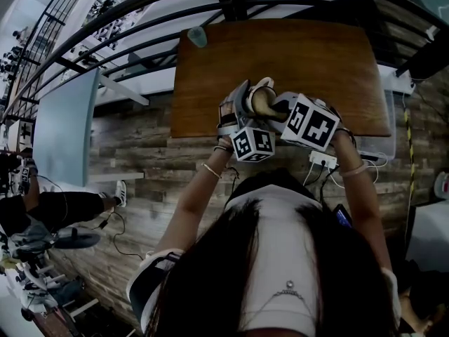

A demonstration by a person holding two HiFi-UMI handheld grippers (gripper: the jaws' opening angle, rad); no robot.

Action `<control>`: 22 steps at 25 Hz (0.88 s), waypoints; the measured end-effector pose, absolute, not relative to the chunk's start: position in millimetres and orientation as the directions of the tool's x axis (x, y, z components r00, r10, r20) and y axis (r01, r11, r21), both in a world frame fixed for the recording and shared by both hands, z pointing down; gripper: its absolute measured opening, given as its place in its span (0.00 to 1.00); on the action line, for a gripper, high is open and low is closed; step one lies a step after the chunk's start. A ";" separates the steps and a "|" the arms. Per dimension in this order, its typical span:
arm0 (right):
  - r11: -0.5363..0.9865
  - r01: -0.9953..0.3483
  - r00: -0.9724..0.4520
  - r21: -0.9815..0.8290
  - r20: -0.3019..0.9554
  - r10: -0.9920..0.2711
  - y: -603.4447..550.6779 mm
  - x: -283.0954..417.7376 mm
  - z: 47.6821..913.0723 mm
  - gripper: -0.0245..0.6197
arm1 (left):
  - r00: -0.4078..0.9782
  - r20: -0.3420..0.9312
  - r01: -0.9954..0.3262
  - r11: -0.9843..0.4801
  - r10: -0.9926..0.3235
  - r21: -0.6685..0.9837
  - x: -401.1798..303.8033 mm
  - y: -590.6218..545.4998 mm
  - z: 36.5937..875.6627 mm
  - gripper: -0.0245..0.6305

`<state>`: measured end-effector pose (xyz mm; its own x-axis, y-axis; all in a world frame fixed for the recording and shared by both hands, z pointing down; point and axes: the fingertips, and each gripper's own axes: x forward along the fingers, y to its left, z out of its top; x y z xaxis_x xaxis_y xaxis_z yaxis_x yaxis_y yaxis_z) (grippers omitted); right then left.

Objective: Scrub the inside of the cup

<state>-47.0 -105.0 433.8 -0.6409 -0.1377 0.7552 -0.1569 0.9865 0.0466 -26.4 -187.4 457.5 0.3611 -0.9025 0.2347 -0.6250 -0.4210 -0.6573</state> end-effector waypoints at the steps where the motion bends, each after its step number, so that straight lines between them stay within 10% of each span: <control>1: 0.986 -0.158 -0.645 0.053 0.751 -0.143 -106.0 -46.6 433.4 0.15 | 0.361 0.239 -0.633 -0.425 -0.902 -0.647 -26.2 -187.8 458.3 0.66; 22: 0.946 -0.279 -0.738 0.165 0.594 -0.321 -124.4 -54.7 414.6 0.15 | 0.377 0.327 -0.795 -0.484 -0.867 -0.366 -41.1 -198.3 475.0 0.66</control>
<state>-54.7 -124.4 414.6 -0.7375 -0.3214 0.5939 -0.2791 0.9459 0.1653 -41.1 -198.3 475.0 0.3765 -0.8667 0.3271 -0.7951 -0.4835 -0.3660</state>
